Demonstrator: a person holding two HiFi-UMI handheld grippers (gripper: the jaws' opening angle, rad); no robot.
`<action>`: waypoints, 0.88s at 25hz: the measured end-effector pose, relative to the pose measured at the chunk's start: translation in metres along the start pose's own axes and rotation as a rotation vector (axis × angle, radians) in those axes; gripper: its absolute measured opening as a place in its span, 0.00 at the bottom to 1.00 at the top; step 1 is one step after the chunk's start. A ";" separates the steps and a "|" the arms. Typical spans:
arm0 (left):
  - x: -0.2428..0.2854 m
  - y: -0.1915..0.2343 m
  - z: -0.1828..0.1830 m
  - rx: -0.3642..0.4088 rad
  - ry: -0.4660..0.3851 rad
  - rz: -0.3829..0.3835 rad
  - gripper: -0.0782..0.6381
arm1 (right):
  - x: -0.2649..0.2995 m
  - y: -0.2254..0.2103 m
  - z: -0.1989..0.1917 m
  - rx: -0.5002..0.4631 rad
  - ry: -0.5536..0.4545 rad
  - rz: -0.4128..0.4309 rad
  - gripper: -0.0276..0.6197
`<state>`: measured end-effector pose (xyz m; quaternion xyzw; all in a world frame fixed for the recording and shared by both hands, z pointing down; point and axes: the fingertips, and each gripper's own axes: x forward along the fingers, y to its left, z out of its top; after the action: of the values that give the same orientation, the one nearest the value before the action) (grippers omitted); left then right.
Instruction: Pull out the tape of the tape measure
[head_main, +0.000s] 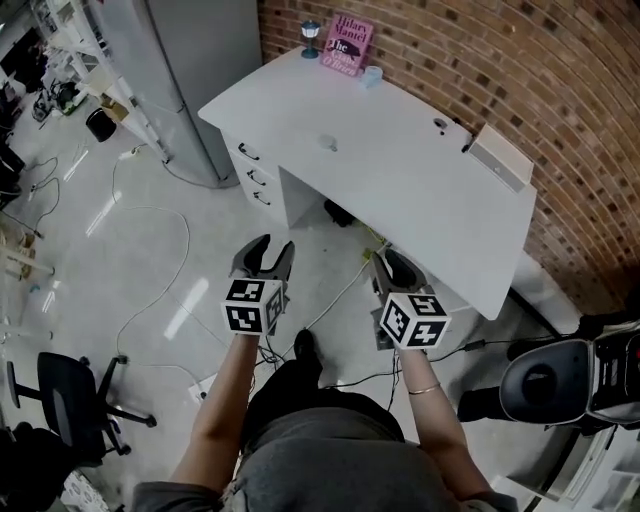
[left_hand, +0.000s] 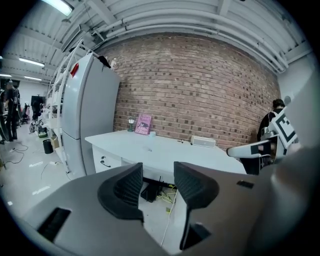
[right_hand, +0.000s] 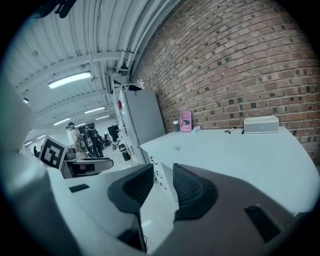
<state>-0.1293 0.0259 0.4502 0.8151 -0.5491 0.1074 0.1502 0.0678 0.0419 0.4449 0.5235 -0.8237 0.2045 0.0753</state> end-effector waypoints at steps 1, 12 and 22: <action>0.007 0.007 0.003 -0.002 0.000 -0.006 0.37 | 0.009 0.000 0.003 0.000 0.001 -0.006 0.21; 0.065 0.049 0.026 0.023 0.020 -0.044 0.37 | 0.068 -0.011 0.028 0.001 0.003 -0.035 0.21; 0.118 0.066 0.040 0.026 0.035 -0.053 0.38 | 0.120 -0.032 0.054 -0.025 0.010 -0.016 0.21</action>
<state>-0.1463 -0.1139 0.4614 0.8292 -0.5232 0.1248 0.1521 0.0482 -0.0915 0.4447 0.5280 -0.8216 0.1961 0.0879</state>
